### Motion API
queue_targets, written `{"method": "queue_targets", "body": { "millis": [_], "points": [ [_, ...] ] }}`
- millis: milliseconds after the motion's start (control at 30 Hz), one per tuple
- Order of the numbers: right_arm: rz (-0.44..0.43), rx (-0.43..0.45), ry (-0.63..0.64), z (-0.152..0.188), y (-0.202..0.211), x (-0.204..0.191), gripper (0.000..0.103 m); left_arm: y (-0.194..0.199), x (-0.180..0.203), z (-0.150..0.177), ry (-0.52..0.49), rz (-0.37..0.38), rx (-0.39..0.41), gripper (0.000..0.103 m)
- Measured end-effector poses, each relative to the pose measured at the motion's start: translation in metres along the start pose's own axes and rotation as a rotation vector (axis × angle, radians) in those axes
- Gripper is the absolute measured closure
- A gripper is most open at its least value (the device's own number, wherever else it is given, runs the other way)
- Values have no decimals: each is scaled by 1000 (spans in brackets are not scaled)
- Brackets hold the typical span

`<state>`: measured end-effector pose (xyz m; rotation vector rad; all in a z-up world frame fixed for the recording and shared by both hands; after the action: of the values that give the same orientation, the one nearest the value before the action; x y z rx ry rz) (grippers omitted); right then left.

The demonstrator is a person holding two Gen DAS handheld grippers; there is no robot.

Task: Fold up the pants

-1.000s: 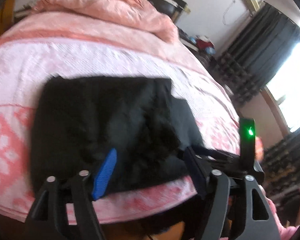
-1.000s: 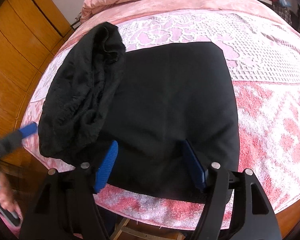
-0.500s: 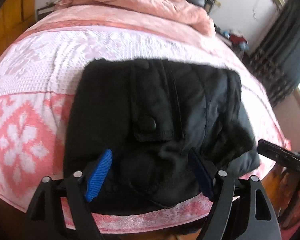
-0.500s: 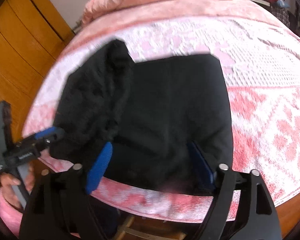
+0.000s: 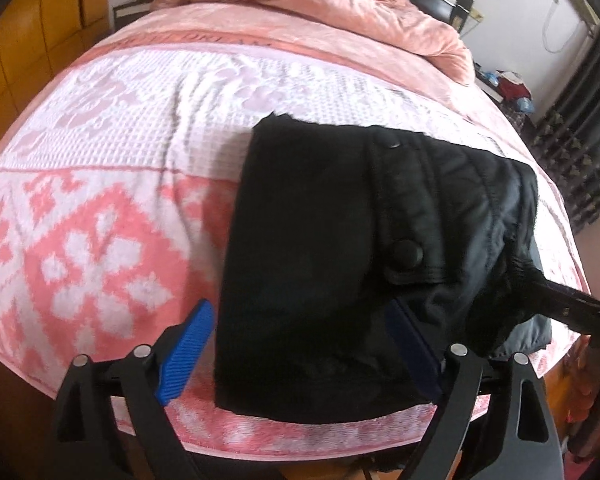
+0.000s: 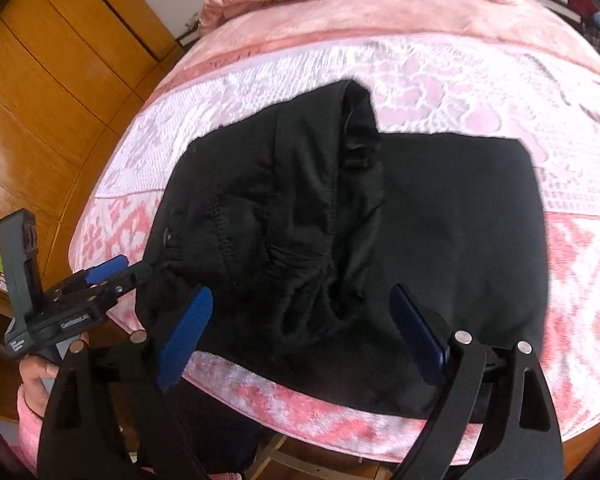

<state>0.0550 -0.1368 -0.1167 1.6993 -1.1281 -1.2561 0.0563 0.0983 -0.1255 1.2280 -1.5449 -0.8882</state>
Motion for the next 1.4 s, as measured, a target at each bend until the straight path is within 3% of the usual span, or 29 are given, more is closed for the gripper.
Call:
{"method": "queue_targets", "body": {
  "millis": [167, 333, 567, 1033, 1400],
  "points": [
    [18, -44, 0, 1, -22, 1, 14, -4, -5, 3, 6, 3, -13, 14],
    [66, -44, 44, 4, -38, -8, 39, -6, -4, 5, 6, 11, -19, 13],
    [102, -7, 78, 9, -33, -14, 62, -4, 2, 8, -7, 14, -13, 13],
    [-24, 113, 106, 15, 46, -17, 68, 48, 45, 4, -114, 53, 99, 13],
    [37, 172, 31, 26, 97, 42, 69, 72, 87, 4, -210, 78, 156, 10]
  ]
}}
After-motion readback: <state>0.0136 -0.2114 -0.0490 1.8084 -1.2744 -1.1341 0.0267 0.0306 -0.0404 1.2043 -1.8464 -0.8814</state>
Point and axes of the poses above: each gripper's, at about its wrist camera, not at the fingertips, and y roughly against the way its jaws point, x to its right, z to its underside, the point moved 1 cm from there along -y, roughly the way its jaws point, and after that the axes turned 10 degrees about -x, right-handed, at the moved point
